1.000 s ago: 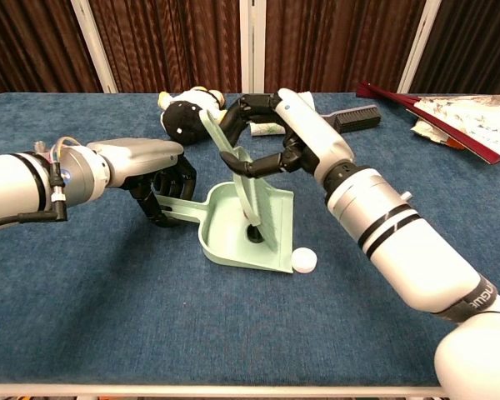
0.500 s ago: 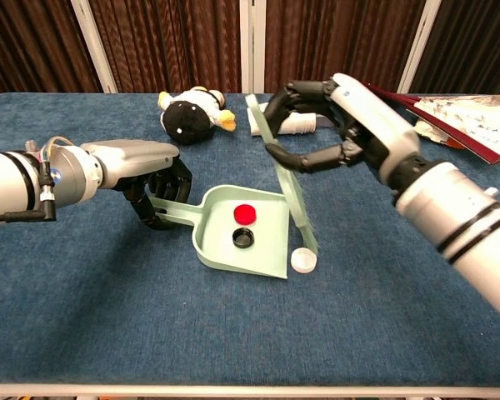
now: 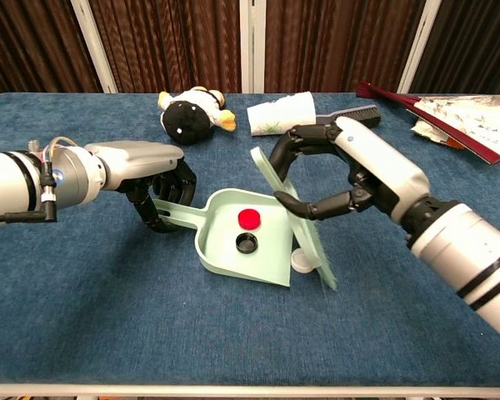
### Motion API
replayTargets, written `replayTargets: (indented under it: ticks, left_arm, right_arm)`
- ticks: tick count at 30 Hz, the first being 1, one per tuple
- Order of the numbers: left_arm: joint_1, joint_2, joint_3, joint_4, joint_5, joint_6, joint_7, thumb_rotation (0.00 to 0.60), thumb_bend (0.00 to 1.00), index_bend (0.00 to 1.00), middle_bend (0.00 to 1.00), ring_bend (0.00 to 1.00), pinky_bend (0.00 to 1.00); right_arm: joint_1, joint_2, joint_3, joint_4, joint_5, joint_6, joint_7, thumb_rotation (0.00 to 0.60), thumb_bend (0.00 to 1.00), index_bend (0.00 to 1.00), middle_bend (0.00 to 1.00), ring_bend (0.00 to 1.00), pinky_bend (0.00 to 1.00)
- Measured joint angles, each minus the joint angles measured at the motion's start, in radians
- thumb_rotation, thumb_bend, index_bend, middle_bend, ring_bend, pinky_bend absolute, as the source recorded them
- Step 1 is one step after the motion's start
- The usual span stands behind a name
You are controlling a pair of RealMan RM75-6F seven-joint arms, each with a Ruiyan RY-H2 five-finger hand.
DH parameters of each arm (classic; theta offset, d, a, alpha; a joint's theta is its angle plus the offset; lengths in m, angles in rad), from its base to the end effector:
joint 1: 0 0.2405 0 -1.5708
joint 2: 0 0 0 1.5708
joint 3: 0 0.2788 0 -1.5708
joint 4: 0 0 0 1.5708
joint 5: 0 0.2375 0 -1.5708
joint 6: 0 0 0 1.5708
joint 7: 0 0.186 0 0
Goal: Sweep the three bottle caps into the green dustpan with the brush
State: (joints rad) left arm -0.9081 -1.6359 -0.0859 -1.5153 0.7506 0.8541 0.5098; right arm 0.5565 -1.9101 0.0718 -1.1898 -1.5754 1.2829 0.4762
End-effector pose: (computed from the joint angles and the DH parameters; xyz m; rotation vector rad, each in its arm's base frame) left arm -0.1335 0.3752 -0.1288 -2.0370 -1.1264 -0.6814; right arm -0.1324 -0.3147 -0.1297 1.6217 -1.4803 1.6771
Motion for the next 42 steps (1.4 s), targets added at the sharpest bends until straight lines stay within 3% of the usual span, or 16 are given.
replayTargets:
  ticks: [12,19,24,27,30,36,42]
  left_arm:
    - [0.001,0.004,0.003,-0.009,-0.01,0.004,-0.006,0.6,0.37,0.62,0.59,0.47,0.35]
    - [0.005,0.003,-0.001,-0.001,-0.013,0.015,-0.017,0.6,0.37,0.6,0.58,0.47,0.35]
    - [0.016,0.002,-0.005,0.005,0.021,0.029,-0.041,0.6,0.35,0.41,0.47,0.41,0.35]
    - [0.025,0.008,-0.01,0.006,0.037,0.032,-0.063,0.6,0.33,0.28,0.35,0.28,0.35]
    - [0.031,0.016,-0.014,0.005,0.054,0.04,-0.07,0.6,0.3,0.23,0.28,0.19,0.33]
    - [0.045,0.045,-0.018,-0.024,0.079,0.064,-0.076,0.6,0.29,0.19,0.25,0.13,0.29]
    - [0.099,0.107,-0.031,-0.061,0.122,0.165,-0.112,0.6,0.29,0.19,0.25,0.13,0.25]
  right_arm:
    - [0.099,-0.194,0.099,0.228,-0.012,0.011,0.123,0.6,0.63,0.73,0.58,0.22,0.03]
    - [0.11,-0.209,0.121,0.253,-0.017,0.07,0.18,0.6,0.63,0.73,0.58,0.22,0.03]
    - [0.091,-0.098,0.116,0.186,-0.026,0.09,0.145,0.6,0.63,0.73,0.58,0.21,0.03]
    - [0.077,0.008,0.108,0.129,-0.019,0.07,0.085,0.6,0.63,0.73,0.58,0.21,0.02]
    - [0.067,0.128,0.1,0.063,0.001,0.019,0.004,0.6,0.63,0.73,0.58,0.21,0.01]
    - [0.07,0.325,0.083,-0.047,0.063,-0.148,-0.204,0.6,0.63,0.73,0.58,0.2,0.0]
    - [0.101,0.38,0.056,-0.062,0.13,-0.316,-0.414,0.6,0.63,0.67,0.53,0.13,0.0]
